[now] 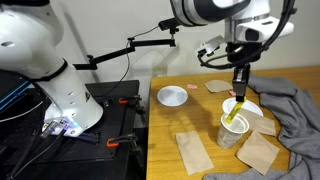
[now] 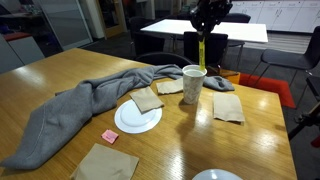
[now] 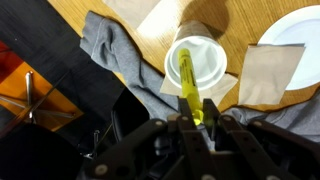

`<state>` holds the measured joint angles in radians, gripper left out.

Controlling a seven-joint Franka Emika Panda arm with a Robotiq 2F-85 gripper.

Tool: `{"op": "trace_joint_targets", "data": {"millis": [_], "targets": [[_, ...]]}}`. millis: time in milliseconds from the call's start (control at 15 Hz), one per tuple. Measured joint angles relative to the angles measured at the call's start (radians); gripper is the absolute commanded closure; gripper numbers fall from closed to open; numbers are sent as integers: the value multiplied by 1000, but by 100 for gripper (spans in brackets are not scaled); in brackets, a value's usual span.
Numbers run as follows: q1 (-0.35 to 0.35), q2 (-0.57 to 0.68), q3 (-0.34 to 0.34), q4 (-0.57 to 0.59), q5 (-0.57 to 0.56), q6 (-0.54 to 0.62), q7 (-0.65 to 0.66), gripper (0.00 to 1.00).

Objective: Put the yellow sharpie on the table

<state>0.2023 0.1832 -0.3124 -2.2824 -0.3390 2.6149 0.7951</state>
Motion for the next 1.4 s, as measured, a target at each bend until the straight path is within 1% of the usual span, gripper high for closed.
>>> {"op": "trace_joint_targets", "data": {"millis": [67,200,267,400,533,733,933,1067,1200,1400], "targets": [[-3,-38,7,-9,-43,-14,17,95],[-23,-111,41,-27,-108,-30,19,95],[-38,-145,67,-38,-121,-31,10,95],[-69,-202,128,-61,-112,-31,-51,95],[-90,-243,183,-82,-51,-31,-149,95],[-99,-275,241,-103,117,-32,-359,95],[-63,-283,244,-110,303,-70,-604,95],[-62,-283,258,-108,405,-121,-758,95],[-63,-282,265,-106,467,-178,-887,95],[-67,-274,268,-101,492,-254,-1011,95]]}}
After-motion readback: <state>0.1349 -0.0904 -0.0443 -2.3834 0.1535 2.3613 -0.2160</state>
